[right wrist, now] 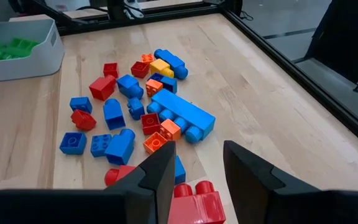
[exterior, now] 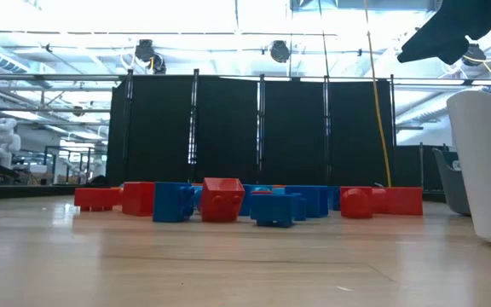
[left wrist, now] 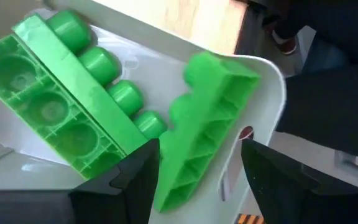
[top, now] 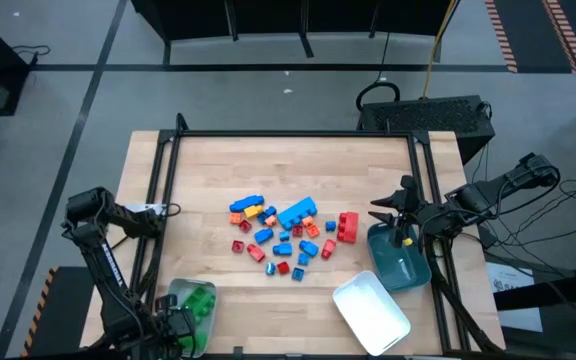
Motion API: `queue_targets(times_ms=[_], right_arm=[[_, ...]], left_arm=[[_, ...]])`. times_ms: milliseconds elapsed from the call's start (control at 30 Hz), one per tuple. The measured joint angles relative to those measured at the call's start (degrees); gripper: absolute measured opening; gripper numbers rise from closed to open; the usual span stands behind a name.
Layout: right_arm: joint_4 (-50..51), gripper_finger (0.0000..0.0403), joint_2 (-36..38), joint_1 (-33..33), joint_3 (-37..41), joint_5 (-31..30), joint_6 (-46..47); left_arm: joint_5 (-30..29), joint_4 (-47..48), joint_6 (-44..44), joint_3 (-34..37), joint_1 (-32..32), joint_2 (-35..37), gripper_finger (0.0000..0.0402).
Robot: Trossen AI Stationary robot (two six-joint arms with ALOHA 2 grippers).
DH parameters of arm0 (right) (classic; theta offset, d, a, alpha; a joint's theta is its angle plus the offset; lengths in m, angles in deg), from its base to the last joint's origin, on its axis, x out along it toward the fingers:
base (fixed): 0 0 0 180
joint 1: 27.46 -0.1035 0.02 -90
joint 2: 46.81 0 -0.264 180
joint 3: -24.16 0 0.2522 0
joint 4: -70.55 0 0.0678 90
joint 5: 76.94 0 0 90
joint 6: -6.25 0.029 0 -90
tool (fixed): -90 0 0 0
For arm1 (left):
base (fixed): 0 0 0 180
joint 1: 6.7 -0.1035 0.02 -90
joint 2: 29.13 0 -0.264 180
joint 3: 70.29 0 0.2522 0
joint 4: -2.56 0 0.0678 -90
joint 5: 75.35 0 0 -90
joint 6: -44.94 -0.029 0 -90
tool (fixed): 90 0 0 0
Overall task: Sort blocks by size
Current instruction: Put the rectangular green game piece into the gray bin, then put the rectangular blue game piece into the gray bin
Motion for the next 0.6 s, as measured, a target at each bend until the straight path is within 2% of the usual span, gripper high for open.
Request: queue_targets(times_ms=[133,300,467,600], right_arm=[[0.0,0.0119,0.0,0.0,0.0,0.0,-0.3],[0.0,0.0119,0.0,0.0,0.0,0.0,-1.1],[0.1,0.0119,0.0,0.0,0.0,0.0,-2.7],[0.1,0.0119,0.0,0.0,0.0,0.0,-3.3]], left_arm=[[-3.6,6.6,-3.1,0.0,-2.8,1.0,0.0228],[-14.6,14.2,-13.3,0.0,-10.6,5.5,0.0229],[-27.5,15.5,-29.4,-0.1,-23.6,11.2,0.023],[-29.4,9.2,-44.3,-0.1,-37.1,12.9,0.023]])
